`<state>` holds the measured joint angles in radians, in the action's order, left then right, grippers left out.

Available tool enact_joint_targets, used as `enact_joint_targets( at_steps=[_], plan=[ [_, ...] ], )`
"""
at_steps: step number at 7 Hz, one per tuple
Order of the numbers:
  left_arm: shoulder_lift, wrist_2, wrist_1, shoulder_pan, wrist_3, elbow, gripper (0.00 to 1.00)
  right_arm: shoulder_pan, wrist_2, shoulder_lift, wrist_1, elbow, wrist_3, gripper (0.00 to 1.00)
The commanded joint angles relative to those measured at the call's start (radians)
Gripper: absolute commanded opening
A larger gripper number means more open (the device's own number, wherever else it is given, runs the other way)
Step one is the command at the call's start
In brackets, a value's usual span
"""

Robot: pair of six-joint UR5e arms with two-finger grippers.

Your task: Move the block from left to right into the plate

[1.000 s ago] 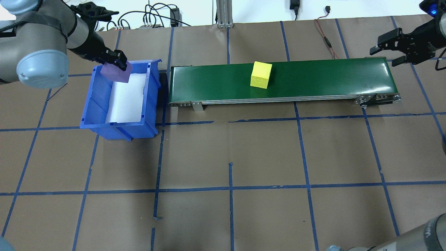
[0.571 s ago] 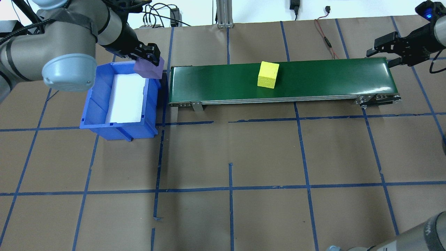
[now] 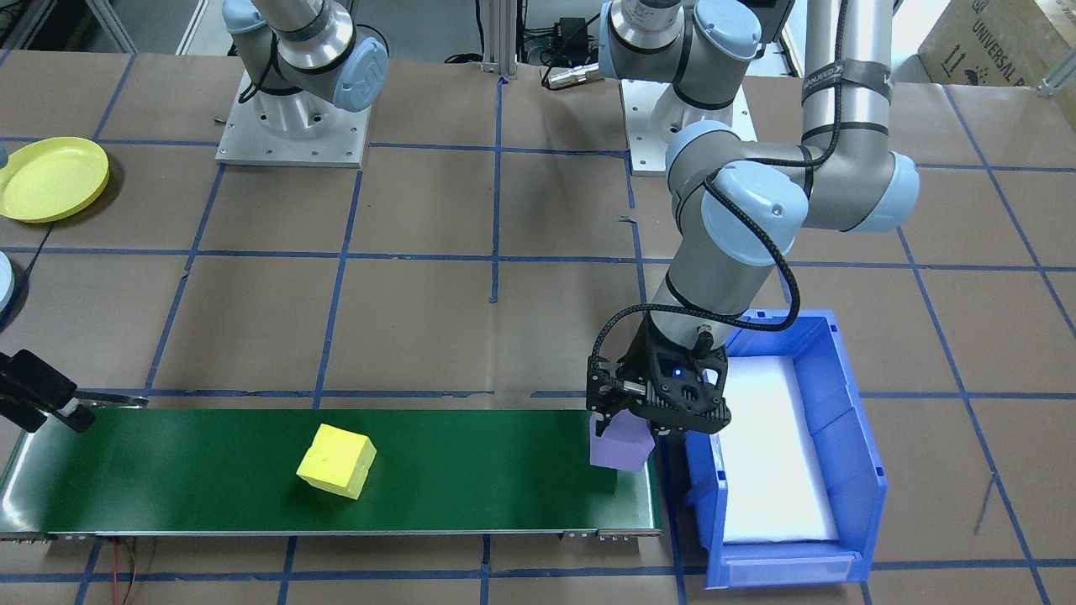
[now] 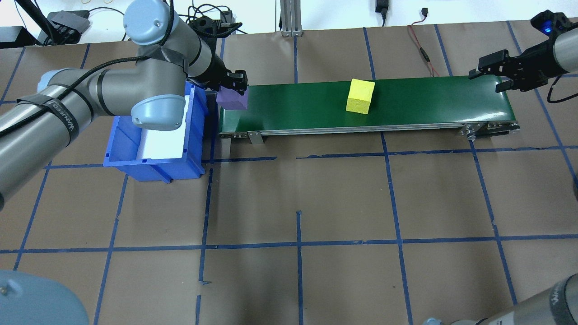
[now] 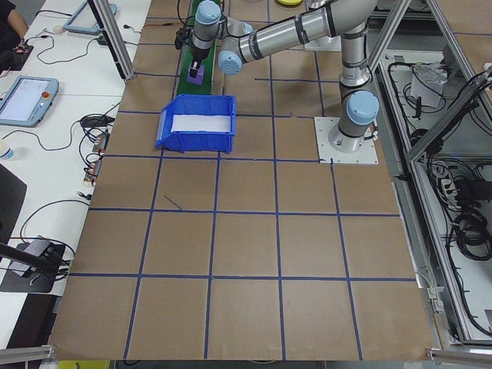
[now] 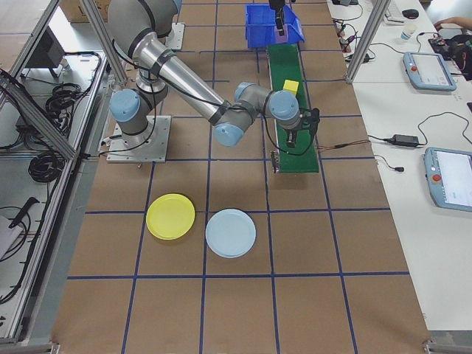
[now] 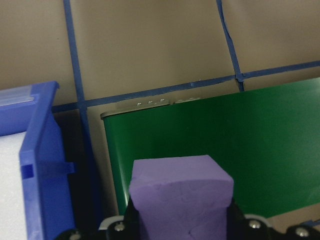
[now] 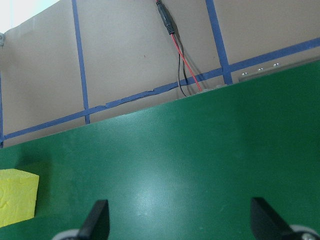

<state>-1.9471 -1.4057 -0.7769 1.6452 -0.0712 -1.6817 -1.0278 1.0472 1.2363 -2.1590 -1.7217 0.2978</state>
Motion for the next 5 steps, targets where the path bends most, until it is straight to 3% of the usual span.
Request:
enact_joint_targets(
  at_steps=[1,2,3,4,5],
  plan=[
    [-0.05,-0.007,0.025,0.002,0.01,-0.001,0.41,0.002,-0.003,0.0,0.001,-0.001,-0.002,1.0],
    [-0.059,-0.007,0.045,0.004,0.01,0.0,0.41,0.0,-0.003,0.0,0.001,-0.001,-0.002,1.0],
    [-0.059,-0.007,0.045,0.004,0.025,0.005,0.55,0.002,-0.004,0.0,-0.001,-0.001,-0.002,1.0],
    [-0.052,-0.004,0.044,0.004,0.084,0.008,1.0,0.002,-0.003,0.0,-0.001,-0.003,-0.002,1.0],
    [0.008,-0.018,0.028,0.004,0.094,0.014,1.0,0.002,-0.003,0.0,-0.002,-0.004,-0.002,1.0]
  ],
)
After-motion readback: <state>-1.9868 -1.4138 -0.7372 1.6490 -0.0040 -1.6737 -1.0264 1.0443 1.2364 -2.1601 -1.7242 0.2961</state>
